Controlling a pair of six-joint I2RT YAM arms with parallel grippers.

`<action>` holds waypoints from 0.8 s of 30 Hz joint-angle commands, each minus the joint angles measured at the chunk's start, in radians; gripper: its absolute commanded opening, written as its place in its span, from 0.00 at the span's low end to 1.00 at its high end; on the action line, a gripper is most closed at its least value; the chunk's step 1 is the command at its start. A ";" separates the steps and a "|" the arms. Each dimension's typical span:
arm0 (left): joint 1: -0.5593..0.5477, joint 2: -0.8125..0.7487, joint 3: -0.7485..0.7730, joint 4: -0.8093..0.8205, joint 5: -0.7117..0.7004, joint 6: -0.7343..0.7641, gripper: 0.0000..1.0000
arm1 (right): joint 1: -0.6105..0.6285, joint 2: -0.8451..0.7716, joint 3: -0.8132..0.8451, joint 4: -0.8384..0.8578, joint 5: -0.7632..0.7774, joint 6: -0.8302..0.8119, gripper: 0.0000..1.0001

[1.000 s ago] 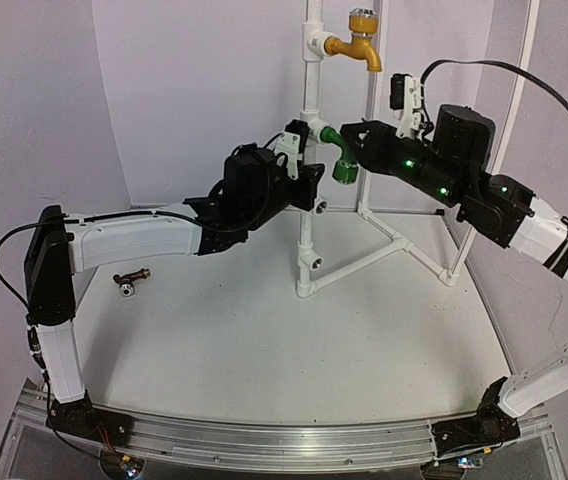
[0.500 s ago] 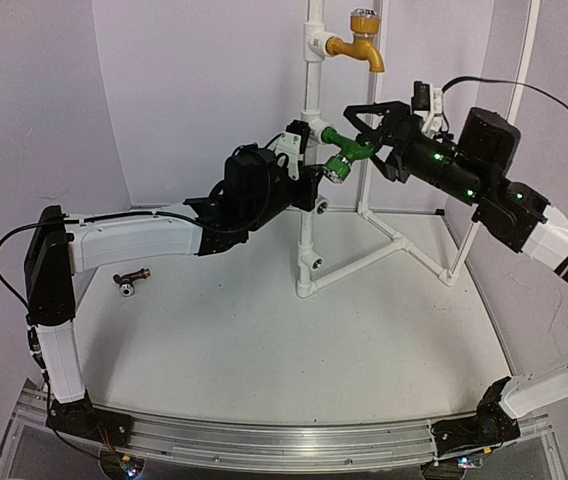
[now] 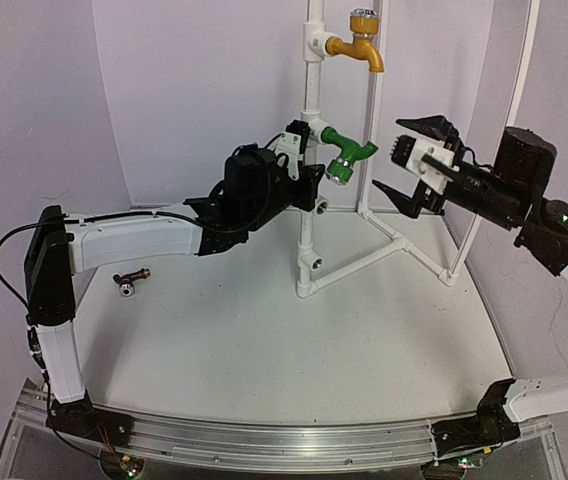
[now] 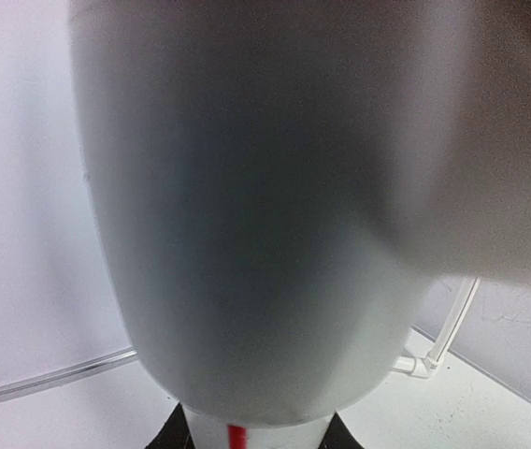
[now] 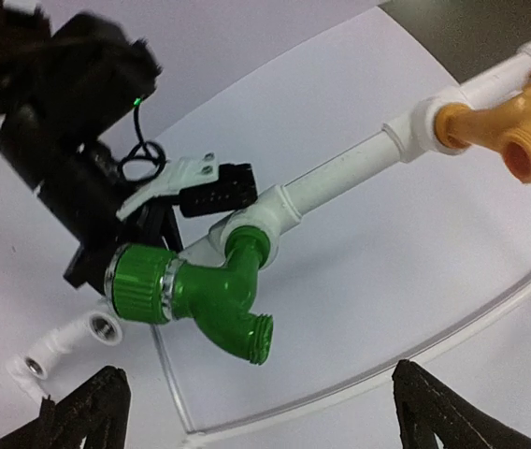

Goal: Install the water faucets

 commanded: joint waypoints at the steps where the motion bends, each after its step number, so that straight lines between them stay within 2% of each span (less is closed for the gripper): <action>1: 0.000 0.067 -0.028 -0.244 -0.018 -0.044 0.00 | 0.006 0.000 0.000 0.023 0.088 -0.529 0.97; 4: 0.000 0.072 -0.021 -0.252 -0.019 -0.039 0.00 | 0.011 0.023 -0.044 0.100 0.152 -0.715 0.96; 8: 0.000 0.080 -0.010 -0.257 -0.019 -0.037 0.00 | 0.040 0.058 -0.094 0.251 0.195 -0.850 0.96; 14: 0.000 0.082 -0.004 -0.264 -0.018 -0.033 0.00 | 0.102 0.139 -0.113 0.437 0.232 -0.979 0.95; 18: 0.001 0.078 -0.006 -0.266 -0.019 -0.031 0.00 | 0.137 0.196 -0.083 0.492 0.262 -0.980 0.92; 22: 0.001 0.072 -0.008 -0.266 -0.018 -0.031 0.00 | 0.142 0.253 -0.053 0.522 0.332 -0.971 0.81; 24: 0.001 0.070 -0.009 -0.266 -0.017 -0.031 0.00 | 0.143 0.279 -0.046 0.555 0.367 -0.960 0.71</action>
